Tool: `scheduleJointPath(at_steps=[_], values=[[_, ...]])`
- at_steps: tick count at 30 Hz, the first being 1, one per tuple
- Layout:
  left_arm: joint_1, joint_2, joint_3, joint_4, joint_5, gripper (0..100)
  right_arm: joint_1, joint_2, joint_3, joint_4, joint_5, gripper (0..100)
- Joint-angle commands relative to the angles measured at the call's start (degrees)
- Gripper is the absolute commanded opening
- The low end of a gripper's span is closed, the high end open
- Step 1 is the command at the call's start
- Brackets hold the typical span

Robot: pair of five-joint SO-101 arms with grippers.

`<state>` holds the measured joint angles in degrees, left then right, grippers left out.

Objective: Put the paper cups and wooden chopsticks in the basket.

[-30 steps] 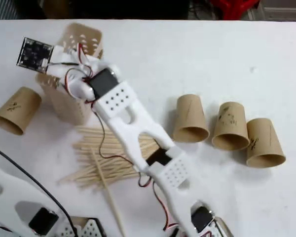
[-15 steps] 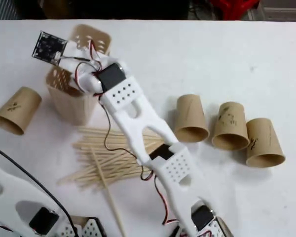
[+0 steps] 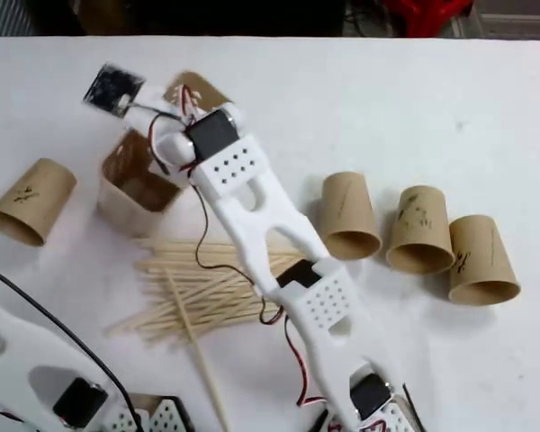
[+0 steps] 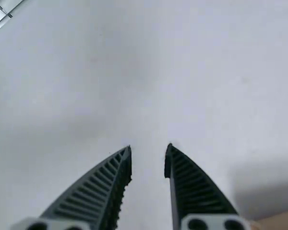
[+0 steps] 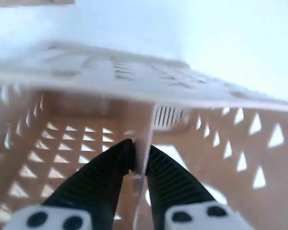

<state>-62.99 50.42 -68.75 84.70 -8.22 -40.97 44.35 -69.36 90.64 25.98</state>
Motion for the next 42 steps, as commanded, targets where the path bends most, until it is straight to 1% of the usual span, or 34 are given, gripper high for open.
scheduleJointPath(at_steps=[1,6,9,13,15,21,23,26,27,29,31,34,37,39,42], values=[[-0.31,-0.75,-0.62,-0.53,-0.53,13,2.68,-4.00,-4.92,2.77,-9.93,1.6],[-0.31,-0.75,-0.62,-0.53,-0.53,13,4.09,-8.13,-9.85,6.64,-14.15,1.5],[-0.31,-0.75,-0.62,-0.53,-0.53,13,6.29,-8.92,-9.76,7.52,-17.23,1.5],[-0.92,-0.75,-0.62,-0.53,-0.53,13,9.71,-8.66,-9.58,7.78,-23.12,1.5],[-0.92,-0.75,-0.62,-0.53,-0.53,13,10.15,-8.92,-7.65,7.78,-24.26,1.5],[-0.92,-0.75,-0.62,-0.53,-0.53,13,7.34,-9.45,-5.71,7.43,-23.91,2.6],[-0.40,-0.75,-0.62,-0.53,-0.53,13,6.02,-10.59,-7.56,7.43,-23.74,7.7],[0.57,-1.27,-1.14,-0.53,-0.53,13,4.62,-13.05,-9.23,7.78,-19.87,18.1],[1.01,-1.45,-1.14,-0.53,-0.53,13,4.35,-14.29,-8.97,7.78,-18.55,20.2],[1.71,-1.71,-1.41,-0.53,-0.53,13,4.35,-16.84,-7.91,7.87,-17.49,18.9],[2.33,-2.33,-3.08,0.79,-2.29,13,4.79,-19.65,-5.54,7.87,-17.49,13.9],[3.21,-4.00,-6.42,7.12,-6.95,13,4.62,-24.75,3.25,7.96,-17.49,7.8],[3.74,-4.88,-13.10,14.33,-9.93,13,4.62,-30.81,15.30,7.87,-17.49,9.6],[4.26,-4.97,-18.02,17.49,-11.60,13,4.79,-35.12,21.71,7.87,-17.32,11.1],[4.35,-5.49,-21.63,17.93,-12.40,13,4.79,-41.63,29.19,7.87,-17.23,11.3]])
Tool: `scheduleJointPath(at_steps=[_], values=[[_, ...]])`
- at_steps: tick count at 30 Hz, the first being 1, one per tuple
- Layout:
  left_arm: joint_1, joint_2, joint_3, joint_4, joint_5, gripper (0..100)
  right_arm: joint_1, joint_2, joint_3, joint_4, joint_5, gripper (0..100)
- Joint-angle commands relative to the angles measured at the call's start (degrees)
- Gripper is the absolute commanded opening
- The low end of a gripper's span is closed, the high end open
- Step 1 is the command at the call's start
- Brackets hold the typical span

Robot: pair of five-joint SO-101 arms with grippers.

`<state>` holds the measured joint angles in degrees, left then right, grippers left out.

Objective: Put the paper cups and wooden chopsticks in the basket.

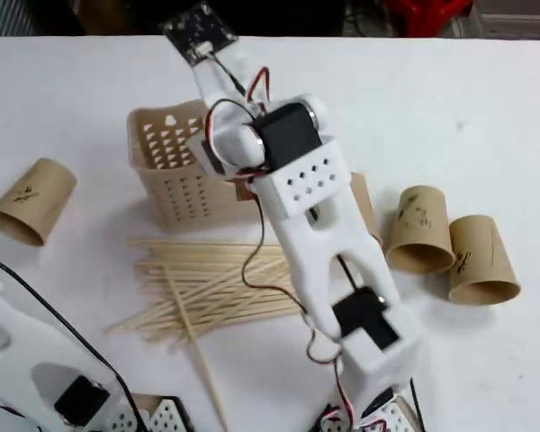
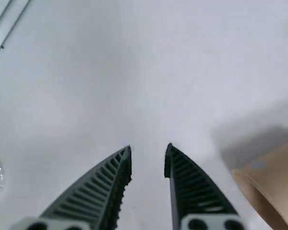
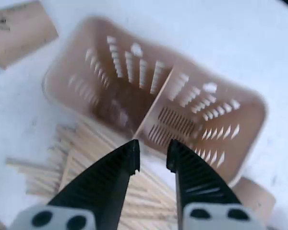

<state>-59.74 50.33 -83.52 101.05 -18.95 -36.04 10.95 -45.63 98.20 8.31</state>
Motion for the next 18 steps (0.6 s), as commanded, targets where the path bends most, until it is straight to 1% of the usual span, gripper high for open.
scheduleJointPath(at_steps=[1,5,9,13,16,18], values=[[1.10,-5.49,-7.47,1.58,-1.67,13,-0.13,-10.07,7.47,0.31,0.53,11.3],[0.75,-5.93,-6.68,1.58,-1.76,13,0.48,-16.31,14.33,0.31,1.41,11.3],[-0.04,-9.19,-1.41,1.67,-1.85,13,2.59,-22.02,18.81,0.31,3.96,11.3],[0.75,-16.22,10.11,1.67,-5.10,13,4.18,-28.53,25.05,0.31,5.80,11.2],[2.24,-21.85,22.77,1.58,-7.47,14,5.67,-31.96,32.26,0.31,8.09,11.2],[3.82,-24.22,32.18,1.14,-9.14,17,7.69,-33.71,37.80,0.22,10.02,11.2]])
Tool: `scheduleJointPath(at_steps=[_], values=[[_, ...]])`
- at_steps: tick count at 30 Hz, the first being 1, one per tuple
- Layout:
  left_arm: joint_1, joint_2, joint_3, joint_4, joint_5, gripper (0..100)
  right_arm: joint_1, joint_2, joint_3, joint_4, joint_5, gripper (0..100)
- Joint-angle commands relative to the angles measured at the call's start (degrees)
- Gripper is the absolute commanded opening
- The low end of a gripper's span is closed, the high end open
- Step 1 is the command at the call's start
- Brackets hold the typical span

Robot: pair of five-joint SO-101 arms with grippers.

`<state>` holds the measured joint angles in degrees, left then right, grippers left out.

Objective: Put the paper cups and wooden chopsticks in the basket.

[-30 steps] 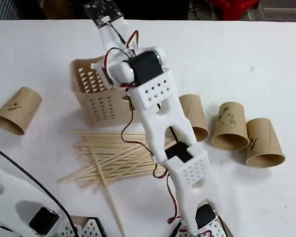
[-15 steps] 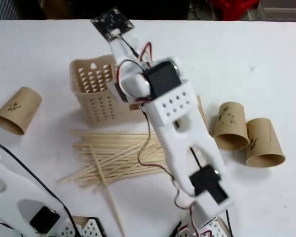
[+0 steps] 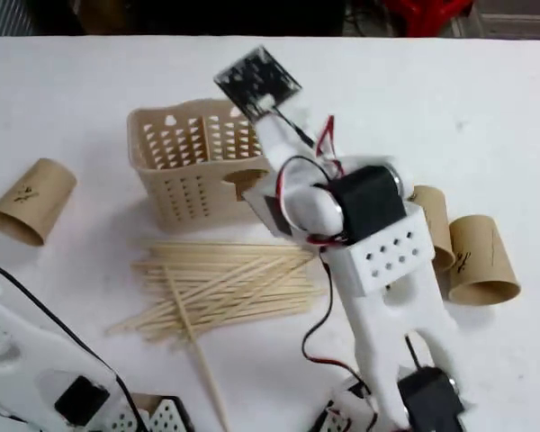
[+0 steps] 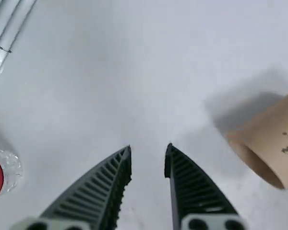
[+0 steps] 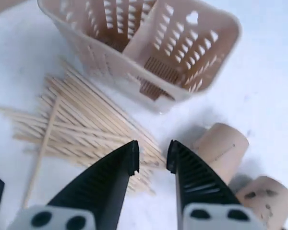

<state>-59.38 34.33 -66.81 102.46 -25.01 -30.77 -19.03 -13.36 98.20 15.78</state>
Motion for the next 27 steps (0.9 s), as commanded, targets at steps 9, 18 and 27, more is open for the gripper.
scheduleJointPath(at_steps=[9,18,27], values=[[10.15,-8.48,41.58,-15.30,1.49,26,11.12,-18.33,23.03,-1.19,8.62,11.2],[13.41,-9.10,45.54,-19.87,7.21,26,18.24,-36.35,46.77,-10.24,15.74,11.3],[9.45,-13.93,38.68,-12.13,5.71,26,23.96,-46.29,64.18,-18.51,19.87,11.3]])
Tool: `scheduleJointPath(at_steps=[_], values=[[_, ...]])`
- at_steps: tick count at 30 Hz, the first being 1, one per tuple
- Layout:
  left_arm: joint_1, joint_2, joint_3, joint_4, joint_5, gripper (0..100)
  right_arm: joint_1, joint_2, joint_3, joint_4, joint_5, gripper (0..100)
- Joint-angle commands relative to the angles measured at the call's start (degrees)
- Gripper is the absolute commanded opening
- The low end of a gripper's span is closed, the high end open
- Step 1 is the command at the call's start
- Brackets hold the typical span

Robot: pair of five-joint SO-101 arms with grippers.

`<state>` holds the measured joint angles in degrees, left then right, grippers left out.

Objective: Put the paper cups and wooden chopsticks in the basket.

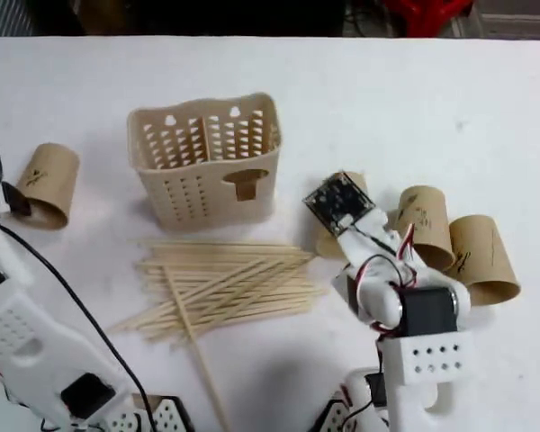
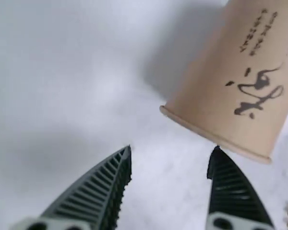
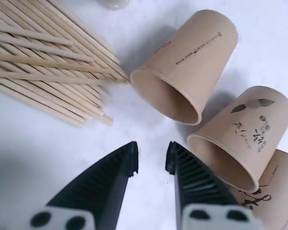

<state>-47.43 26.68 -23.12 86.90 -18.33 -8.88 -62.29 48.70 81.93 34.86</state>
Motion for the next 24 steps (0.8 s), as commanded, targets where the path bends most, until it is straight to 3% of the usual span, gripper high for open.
scheduleJointPath(at_steps=[1,5,11,16,24], values=[[-2.95,-7.16,-5.89,4.31,-1.85,26,2.95,-4.18,2.73,-2.42,0.79,11.3],[-3.12,-10.51,-7.30,4.13,-7.91,26,6.99,-8.75,3.25,-2.07,1.23,11.2],[-0.48,-9.98,-6.77,-4.31,-29.80,26,12.18,-12.97,8.62,0.57,12.48,11.2],[3.47,-6.02,-6.77,-11.25,-39.47,26,17.98,-15.08,16.00,-1.63,14.59,11.2],[4.26,-8.48,0.88,-8.62,-62.24,26,21.49,-16.04,16.79,-1.98,14.77,11.2]])
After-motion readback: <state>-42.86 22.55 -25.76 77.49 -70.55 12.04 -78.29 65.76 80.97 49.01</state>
